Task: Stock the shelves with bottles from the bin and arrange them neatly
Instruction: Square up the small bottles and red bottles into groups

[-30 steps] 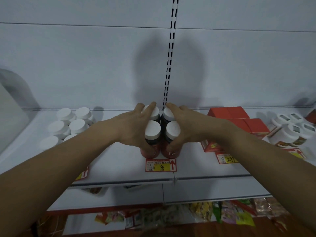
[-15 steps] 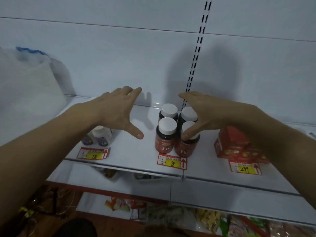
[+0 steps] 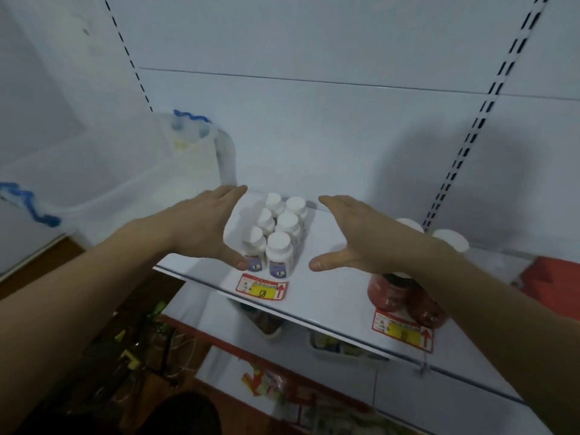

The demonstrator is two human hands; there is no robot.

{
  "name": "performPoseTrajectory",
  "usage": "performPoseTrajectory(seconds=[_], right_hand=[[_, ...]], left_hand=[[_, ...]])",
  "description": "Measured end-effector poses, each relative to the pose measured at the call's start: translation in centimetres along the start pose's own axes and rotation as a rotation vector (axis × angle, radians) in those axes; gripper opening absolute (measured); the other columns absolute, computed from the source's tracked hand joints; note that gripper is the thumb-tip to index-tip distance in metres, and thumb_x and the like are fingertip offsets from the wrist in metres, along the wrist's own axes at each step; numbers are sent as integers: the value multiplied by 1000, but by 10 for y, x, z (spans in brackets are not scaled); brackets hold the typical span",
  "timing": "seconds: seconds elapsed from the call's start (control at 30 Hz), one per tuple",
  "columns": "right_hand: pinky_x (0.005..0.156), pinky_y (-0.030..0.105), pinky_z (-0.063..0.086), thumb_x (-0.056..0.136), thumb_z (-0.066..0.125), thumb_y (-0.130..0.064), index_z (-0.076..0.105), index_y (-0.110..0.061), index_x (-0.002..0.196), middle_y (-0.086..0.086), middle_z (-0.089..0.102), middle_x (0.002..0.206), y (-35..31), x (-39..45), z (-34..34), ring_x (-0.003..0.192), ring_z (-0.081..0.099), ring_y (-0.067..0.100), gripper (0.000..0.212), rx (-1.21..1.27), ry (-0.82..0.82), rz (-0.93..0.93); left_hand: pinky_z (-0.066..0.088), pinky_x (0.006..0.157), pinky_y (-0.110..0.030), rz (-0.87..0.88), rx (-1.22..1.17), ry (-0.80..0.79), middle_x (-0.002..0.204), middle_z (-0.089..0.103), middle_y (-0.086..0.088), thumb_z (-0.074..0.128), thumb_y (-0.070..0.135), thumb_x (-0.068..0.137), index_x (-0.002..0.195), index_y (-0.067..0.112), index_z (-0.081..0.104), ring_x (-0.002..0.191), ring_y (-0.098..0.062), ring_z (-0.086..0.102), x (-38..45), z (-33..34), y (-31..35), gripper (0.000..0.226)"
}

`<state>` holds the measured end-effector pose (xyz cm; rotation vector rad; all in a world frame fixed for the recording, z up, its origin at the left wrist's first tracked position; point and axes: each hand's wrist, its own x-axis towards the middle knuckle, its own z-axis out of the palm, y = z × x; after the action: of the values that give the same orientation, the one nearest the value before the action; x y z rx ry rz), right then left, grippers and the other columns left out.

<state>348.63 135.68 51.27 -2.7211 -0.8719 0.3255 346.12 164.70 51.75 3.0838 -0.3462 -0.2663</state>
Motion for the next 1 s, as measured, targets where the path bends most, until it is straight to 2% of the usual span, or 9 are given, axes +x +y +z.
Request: performPoseTrajectory(seconds=[0.17,0.27,0.33,0.4,0.53,0.63,0.7,0.87,1.0], right_hand=[[116,44,35,62,77,-77,19,-25,157,-2,32,161,-17,41,29,143,35,22,123,74,15,98],[111,40,38,57,78,-79,26,-27,154,-5,41,155,-15,53,42,136,42,21,121,110,36,180],[106,34,39,60,82,-72,29,-21,152,-1,43,152,-17,53,49,132,44,22,118,151,-12,277],[97,30,41,61,85,-67,29,-18,152,1,48,148,-18,53,60,125,49,21,117,203,-71,358],[90,26,42,61,89,-62,18,-22,157,-1,55,140,-18,60,73,112,53,14,126,308,-82,403],[78,25,44,59,90,-62,23,-29,153,-5,60,123,-20,65,74,100,57,9,121,338,-53,389],[72,21,43,58,91,-61,26,-33,149,-7,60,117,-21,67,74,95,56,3,115,347,-41,366],[80,27,47,60,92,-58,29,-32,145,-9,60,119,-25,72,73,102,58,5,109,365,-20,324],[83,27,47,61,93,-54,34,-29,141,-13,60,120,-27,76,72,104,58,8,102,363,-4,308]], left_hand=[[22,121,-33,105,-82,-75,168,8,2,78,79,55,159,24,-2,150,-18,22,28,19,-36,142],[24,121,-37,158,-136,-129,166,14,2,77,80,54,159,23,1,148,-18,24,46,39,-49,142],[35,114,-41,206,-199,-153,156,33,2,79,78,55,155,28,12,136,-17,36,55,55,-51,131],[42,105,-35,265,-278,-166,141,45,10,84,68,59,148,33,23,120,-11,45,61,69,-50,113],[46,94,-27,342,-389,-164,131,47,17,85,59,65,141,37,27,115,-11,55,72,82,-51,98],[43,83,-21,342,-421,-159,116,49,24,87,56,64,125,42,28,104,-6,57,75,84,-54,86],[45,83,-21,352,-461,-151,117,52,23,89,55,61,120,44,28,103,-4,58,75,83,-56,86],[52,80,-23,329,-516,-156,112,58,19,90,55,58,128,36,32,95,-4,63,74,82,-58,93],[48,73,-18,336,-520,-139,107,57,21,90,53,61,129,34,32,91,-3,63,73,81,-58,91]])
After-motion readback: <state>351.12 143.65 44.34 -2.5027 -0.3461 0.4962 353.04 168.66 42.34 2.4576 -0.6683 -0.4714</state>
